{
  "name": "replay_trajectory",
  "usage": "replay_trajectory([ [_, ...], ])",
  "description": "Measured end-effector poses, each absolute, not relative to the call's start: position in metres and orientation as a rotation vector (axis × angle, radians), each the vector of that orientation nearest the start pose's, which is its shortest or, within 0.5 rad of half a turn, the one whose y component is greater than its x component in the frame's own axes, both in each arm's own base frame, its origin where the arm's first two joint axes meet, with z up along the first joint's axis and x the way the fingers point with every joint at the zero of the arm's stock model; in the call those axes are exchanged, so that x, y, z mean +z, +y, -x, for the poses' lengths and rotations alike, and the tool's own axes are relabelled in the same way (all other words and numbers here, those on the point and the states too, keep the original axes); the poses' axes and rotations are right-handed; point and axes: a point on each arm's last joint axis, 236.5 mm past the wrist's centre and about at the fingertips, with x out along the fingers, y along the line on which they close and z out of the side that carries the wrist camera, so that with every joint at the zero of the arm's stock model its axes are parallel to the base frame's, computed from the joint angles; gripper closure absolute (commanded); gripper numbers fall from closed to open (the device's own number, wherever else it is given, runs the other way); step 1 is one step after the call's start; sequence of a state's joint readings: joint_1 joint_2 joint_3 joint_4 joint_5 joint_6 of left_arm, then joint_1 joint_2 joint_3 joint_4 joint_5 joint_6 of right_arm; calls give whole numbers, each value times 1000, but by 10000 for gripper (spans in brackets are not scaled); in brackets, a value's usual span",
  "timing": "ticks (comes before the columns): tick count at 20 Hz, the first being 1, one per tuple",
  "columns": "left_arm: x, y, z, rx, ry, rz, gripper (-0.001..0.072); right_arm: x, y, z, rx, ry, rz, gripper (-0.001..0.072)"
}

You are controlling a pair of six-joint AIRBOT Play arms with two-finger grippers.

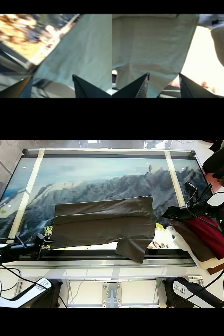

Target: Fold the shirts.

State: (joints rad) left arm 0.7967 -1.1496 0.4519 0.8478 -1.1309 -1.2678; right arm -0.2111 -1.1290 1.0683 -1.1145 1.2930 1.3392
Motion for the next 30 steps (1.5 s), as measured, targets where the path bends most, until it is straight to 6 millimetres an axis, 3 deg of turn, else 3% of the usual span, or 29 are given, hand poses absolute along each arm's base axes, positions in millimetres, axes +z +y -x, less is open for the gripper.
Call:
replay_trajectory([
  [1,-107,33,-235,146,1289,1174,255,46,32,-341,259,1238,-348,302],
  [2,-109,30,-239,140,1287,1174,393,46,33,-342,264,1236,-355,303],
  [3,-112,29,-242,141,1282,1169,604,48,35,-342,271,1233,-363,302],
  [4,-115,30,-245,148,1277,1152,699,49,37,-342,275,1231,-370,303],
  [6,-116,27,-253,140,1260,1149,698,51,37,-340,276,1230,-364,302],
  [9,-111,20,-260,100,1245,1157,698,49,21,-326,230,1257,-283,302],
  [11,-109,17,-262,84,1242,1154,698,35,12,-302,194,1312,-233,302],
  [13,-106,14,-263,61,1239,1148,698,5,14,-272,167,1372,-255,302],
  [16,-104,12,-264,44,1233,1139,697,-49,44,-239,163,1422,-449,301],
  [19,-102,11,-264,33,1232,1137,698,-83,82,-218,193,1444,-679,296],
  [23,-101,9,-263,23,1236,1136,698,-101,105,-206,204,1469,-836,296],
  [28,-101,9,-263,20,1238,1137,698,-104,133,-202,260,1488,-896,308],
  [29,-101,9,-263,20,1237,1137,698,-104,139,-204,270,1482,-900,404],
  [30,-101,8,-263,19,1237,1137,698,-104,143,-207,275,1470,-906,614],
])
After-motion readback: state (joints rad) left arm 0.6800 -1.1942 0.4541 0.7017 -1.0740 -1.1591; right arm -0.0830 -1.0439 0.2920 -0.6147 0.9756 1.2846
